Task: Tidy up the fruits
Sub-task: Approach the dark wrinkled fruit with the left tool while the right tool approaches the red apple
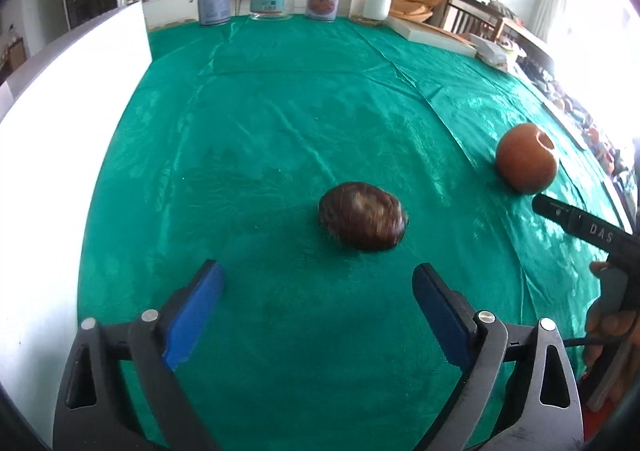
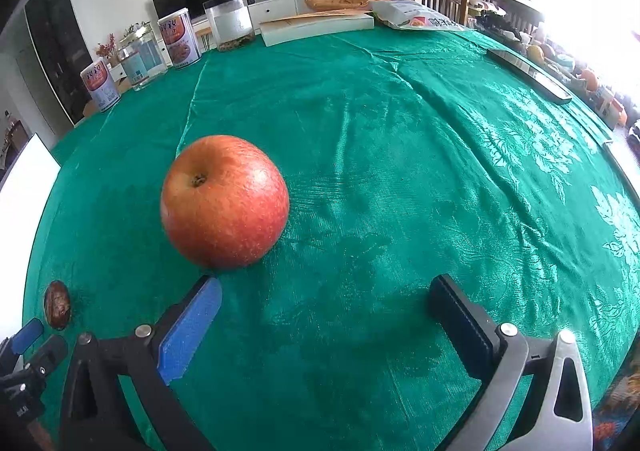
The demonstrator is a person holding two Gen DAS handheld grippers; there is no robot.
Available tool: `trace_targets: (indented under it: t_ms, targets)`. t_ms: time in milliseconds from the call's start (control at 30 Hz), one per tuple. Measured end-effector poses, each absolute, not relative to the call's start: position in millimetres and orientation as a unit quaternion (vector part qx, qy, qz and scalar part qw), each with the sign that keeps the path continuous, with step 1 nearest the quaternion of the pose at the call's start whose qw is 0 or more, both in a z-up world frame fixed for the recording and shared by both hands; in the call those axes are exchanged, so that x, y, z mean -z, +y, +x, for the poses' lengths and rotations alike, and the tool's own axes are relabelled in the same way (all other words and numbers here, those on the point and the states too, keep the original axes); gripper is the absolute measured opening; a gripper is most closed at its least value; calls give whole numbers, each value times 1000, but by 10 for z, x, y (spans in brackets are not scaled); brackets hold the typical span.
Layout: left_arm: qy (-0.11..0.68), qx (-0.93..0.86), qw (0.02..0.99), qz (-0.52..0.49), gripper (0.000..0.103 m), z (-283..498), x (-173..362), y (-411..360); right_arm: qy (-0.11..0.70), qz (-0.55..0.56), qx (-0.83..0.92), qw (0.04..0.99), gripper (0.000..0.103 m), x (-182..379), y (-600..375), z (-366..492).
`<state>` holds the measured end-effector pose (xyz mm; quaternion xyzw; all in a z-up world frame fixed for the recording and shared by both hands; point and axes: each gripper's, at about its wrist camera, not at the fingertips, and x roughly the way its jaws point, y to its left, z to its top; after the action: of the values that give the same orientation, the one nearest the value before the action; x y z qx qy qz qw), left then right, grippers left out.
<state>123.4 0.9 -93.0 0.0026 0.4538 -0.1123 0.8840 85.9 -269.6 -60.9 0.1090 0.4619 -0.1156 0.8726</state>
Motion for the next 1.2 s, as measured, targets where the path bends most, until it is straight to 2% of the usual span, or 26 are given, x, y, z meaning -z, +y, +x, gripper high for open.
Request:
trace_targets:
  t_ms: [167, 833, 933, 1033, 1100, 1200]
  targets:
    - [456, 101, 883, 46, 103, 1241, 991, -120, 471, 84, 123, 869, 103, 629, -2637, 888]
    - [456, 101, 883, 45, 103, 1221, 994, -110, 474, 76, 126, 868, 103, 636, -2617, 911]
    - [469, 124, 874, 30, 102, 1246, 951, -58, 444, 158, 71, 879, 103, 530, -2774, 827]
    - [462, 192, 864, -63, 101, 1254, 796, 160, 386, 253, 60, 885, 103, 346, -3079, 590]
    - [445, 198, 872, -57, 101, 1255, 738, 159, 385, 258, 64, 883, 103, 290, -3186, 542]
    - [450, 202, 870, -1, 100, 1329, 798, -67, 419, 192, 51, 886, 103, 229, -3127, 662]
